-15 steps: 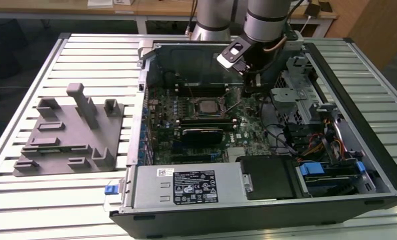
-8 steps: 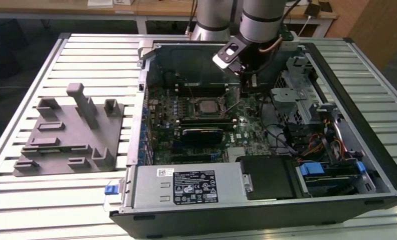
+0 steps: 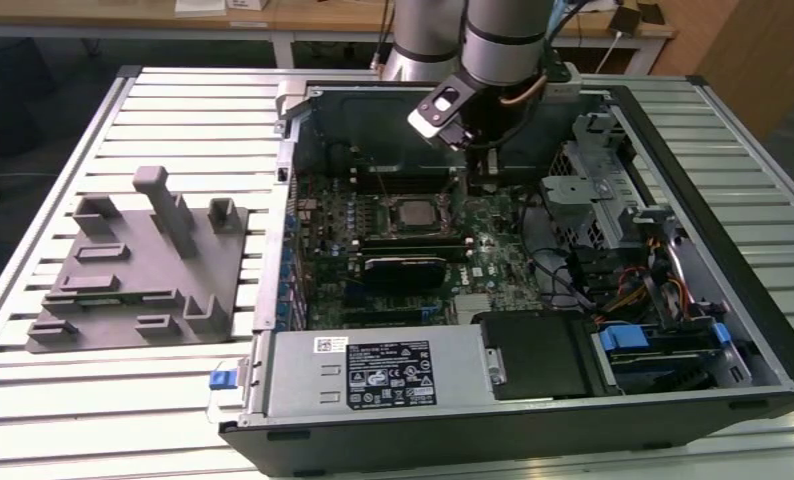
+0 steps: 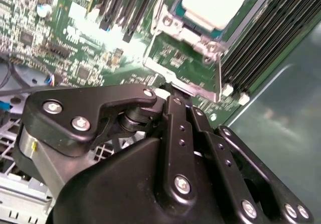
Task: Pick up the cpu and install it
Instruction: 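Close the cpu cover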
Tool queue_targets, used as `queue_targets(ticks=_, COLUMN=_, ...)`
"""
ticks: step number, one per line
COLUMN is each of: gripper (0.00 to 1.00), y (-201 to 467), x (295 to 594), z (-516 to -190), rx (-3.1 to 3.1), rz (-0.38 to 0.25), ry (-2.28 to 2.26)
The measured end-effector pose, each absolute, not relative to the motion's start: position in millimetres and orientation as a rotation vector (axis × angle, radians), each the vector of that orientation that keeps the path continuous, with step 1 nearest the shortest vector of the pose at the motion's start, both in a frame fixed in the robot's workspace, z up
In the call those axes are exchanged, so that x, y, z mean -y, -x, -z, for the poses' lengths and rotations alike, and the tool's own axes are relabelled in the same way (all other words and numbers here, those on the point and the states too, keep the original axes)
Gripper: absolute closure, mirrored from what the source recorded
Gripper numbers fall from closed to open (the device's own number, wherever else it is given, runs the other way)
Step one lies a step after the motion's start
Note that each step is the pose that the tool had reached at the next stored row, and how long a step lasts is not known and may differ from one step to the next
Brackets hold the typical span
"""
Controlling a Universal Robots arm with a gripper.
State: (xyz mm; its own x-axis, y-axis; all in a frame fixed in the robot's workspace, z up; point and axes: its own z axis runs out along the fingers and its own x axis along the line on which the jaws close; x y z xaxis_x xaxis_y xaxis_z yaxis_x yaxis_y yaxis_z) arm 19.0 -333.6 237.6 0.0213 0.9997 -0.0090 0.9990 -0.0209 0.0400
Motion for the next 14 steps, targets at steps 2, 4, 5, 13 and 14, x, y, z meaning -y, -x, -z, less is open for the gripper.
queue_targets(ticks=2, gripper=0.89, y=-13.4, x=333.6, z=-237.3, rx=-2.173, rz=-0.034, ry=-2.220)
queue_targets(ticks=4, gripper=0.89, y=-8.1, x=333.5, z=-237.0, rx=-2.172, rz=-0.033, ry=-2.221)
queue_targets(ticks=5, gripper=0.89, y=-5.7, x=333.5, z=-236.8, rx=-2.172, rz=-0.033, ry=-2.221)
queue_targets(ticks=13, gripper=0.89, y=-1.8, x=333.5, z=-236.2, rx=-2.171, rz=-0.033, ry=-2.222)
queue_targets(ticks=14, gripper=0.89, y=-1.8, x=333.5, z=-236.0, rx=-2.173, rz=-0.029, ry=-2.224)
